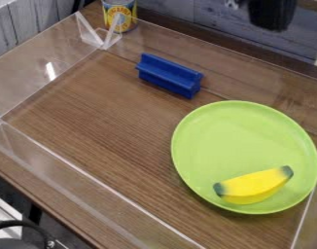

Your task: Put the banana in the green plate

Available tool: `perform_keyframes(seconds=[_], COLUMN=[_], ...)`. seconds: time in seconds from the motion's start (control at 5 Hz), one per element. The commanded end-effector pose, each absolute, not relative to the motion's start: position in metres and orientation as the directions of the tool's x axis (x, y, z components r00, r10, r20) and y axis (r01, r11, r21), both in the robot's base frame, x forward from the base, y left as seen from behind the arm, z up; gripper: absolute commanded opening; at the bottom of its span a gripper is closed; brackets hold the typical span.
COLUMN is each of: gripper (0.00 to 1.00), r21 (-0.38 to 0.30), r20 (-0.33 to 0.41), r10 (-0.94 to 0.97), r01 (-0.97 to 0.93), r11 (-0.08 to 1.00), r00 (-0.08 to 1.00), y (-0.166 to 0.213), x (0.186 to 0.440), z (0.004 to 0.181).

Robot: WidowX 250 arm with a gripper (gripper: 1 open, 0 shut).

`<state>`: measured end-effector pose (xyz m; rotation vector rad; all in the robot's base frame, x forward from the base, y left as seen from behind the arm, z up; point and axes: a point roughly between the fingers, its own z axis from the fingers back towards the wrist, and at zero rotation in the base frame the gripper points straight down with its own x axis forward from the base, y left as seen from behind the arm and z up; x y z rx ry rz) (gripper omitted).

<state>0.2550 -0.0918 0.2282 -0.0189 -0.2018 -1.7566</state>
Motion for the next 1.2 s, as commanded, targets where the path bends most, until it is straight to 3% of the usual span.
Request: perform_keyframes(seconds=[0.0, 0.2, 0.4, 0.8, 1.0], gripper=[1.00, 0.00, 1.00, 1.00, 1.00], r21=[0.165, 0.153, 0.140, 0.118, 0.112], r20=[0.128, 0.134, 0.140, 0.148, 0.139], r10=[-0.967, -0.960, -0.953, -0.972, -0.963], r01=[0.966, 0.963, 0.959, 0.979, 0.970], r11=[-0.199, -0.224, -0.248, -0.164, -0.216], r00=[-0.221, -0.245, -0.267, -0.181, -0.231], y=[-0.098, -0.103, -0.107, -0.106, -0.104], x=[0.255, 0.263, 0.270, 0.256, 0.261], z=[0.250, 0.250, 0.252, 0.242, 0.246])
